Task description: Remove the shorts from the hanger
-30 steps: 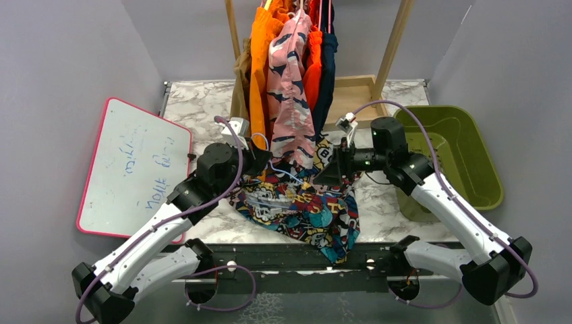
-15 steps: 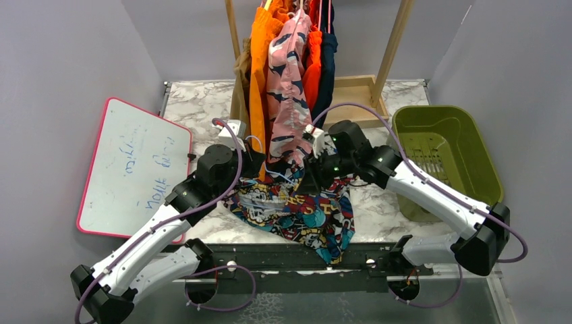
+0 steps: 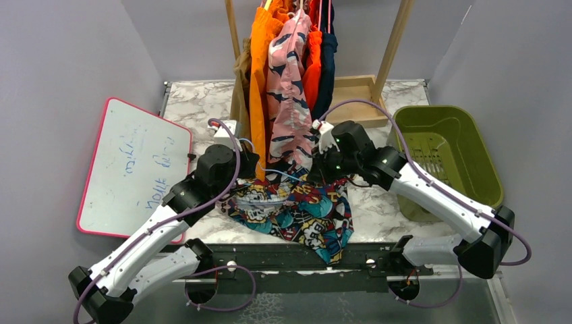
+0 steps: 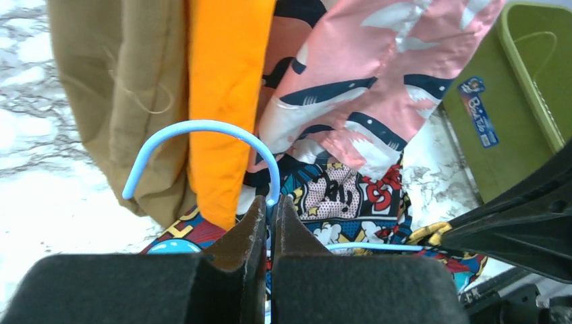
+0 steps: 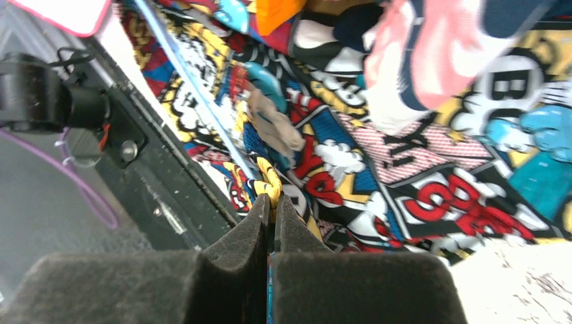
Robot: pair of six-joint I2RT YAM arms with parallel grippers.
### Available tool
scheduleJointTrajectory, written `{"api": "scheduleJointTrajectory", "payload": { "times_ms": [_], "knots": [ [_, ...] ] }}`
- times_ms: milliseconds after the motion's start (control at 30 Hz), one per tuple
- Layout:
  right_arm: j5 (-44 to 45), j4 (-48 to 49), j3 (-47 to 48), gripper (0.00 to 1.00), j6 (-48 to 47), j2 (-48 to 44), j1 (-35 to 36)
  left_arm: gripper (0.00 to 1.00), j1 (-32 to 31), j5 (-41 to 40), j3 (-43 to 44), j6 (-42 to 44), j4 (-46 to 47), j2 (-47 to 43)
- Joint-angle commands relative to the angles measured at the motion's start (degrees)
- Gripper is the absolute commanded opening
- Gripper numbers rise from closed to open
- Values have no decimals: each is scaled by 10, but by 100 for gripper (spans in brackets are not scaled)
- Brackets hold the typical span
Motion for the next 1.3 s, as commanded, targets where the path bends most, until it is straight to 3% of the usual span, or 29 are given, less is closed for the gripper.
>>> {"api": "scheduleJointTrajectory", "payload": {
  "times_ms": [0,167,300,500,600,700,833,1033,1267],
  "knots": [
    [138,-7,-21,1,-8,-58,-1,0,0,-128,47,0,-60,-27],
    [246,16,-17,1,-9,-96,-2,0,0,-178,57,-7,-71,-51],
    [303,31,47,1,-62,-64,-1,0,0,-190,57,-20,-71,-66],
    [303,47,169,1,-119,-6,-2,0,0,-209,49,-45,-68,-96],
    [276,86,150,1,-129,-2,-1,0,1,-216,33,-61,-62,-121],
    [270,64,126,1,-99,9,-2,0,0,-210,19,-62,-55,-139],
    [273,83,-4,1,-43,-17,-1,0,0,-175,12,-41,-45,-132],
    [270,82,-110,1,44,-43,-1,0,1,-166,-8,-68,-37,-115],
    [247,112,-154,1,88,-58,-1,0,0,-136,-18,-65,-26,-100]
  ]
}}
